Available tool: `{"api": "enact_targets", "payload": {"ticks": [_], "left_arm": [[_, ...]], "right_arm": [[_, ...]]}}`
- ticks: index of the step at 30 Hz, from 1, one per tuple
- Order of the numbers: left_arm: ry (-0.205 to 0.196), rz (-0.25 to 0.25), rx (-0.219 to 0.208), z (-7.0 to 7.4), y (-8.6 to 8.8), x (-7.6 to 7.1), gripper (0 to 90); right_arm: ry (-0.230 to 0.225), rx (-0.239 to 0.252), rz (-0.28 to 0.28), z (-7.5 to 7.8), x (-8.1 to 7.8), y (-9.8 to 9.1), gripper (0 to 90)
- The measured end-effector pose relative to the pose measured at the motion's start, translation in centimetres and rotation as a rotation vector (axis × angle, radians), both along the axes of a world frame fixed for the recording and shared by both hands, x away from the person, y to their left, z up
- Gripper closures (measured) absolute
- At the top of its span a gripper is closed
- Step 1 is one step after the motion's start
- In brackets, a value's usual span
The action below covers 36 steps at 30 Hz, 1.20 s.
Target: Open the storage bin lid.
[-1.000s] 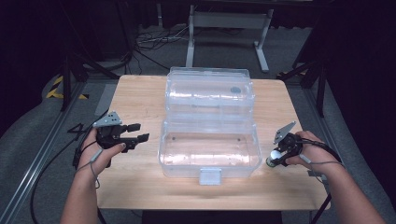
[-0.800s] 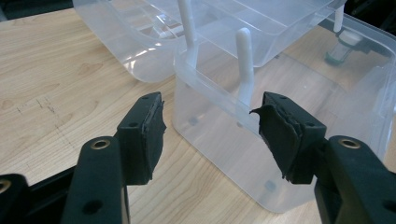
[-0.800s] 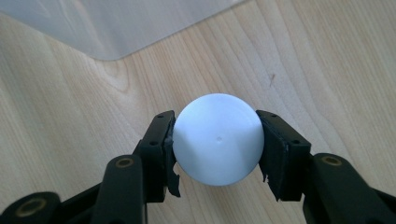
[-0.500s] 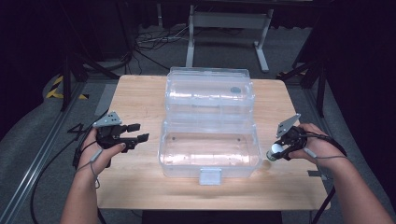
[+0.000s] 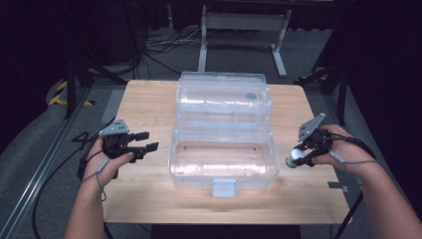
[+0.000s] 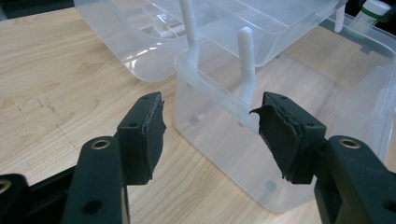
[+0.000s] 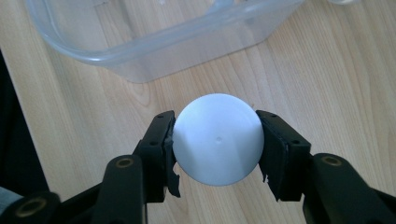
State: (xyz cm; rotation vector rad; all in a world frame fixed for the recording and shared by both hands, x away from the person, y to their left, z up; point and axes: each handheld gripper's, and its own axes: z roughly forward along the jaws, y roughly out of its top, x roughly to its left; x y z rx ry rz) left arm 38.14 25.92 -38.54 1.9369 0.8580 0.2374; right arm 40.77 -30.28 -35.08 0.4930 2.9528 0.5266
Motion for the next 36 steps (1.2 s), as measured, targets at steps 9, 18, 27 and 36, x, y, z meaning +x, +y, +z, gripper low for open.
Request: {"api": "enact_targets", "payload": {"ticks": [9,18,27,36], "left_arm": [[0.001,0.003,-0.003,0.0,0.1,0.0,40.9],[0.004,0.006,-0.007,-0.1,0.2,0.1,40.9],[0.006,0.014,-0.006,-0.2,0.3,0.1,40.9],[0.006,0.011,-0.001,-0.3,0.3,0.2,40.9]], "right_arm": [[-0.019,0.023,0.022,1.7,0.0,0.4,50.1],[-0.035,0.024,0.051,3.2,0.0,1.2,50.1],[-0.048,0.025,0.073,4.1,0.0,2.3,50.1],[-0.051,0.030,0.101,4.8,-0.1,3.6,50.1]]}}
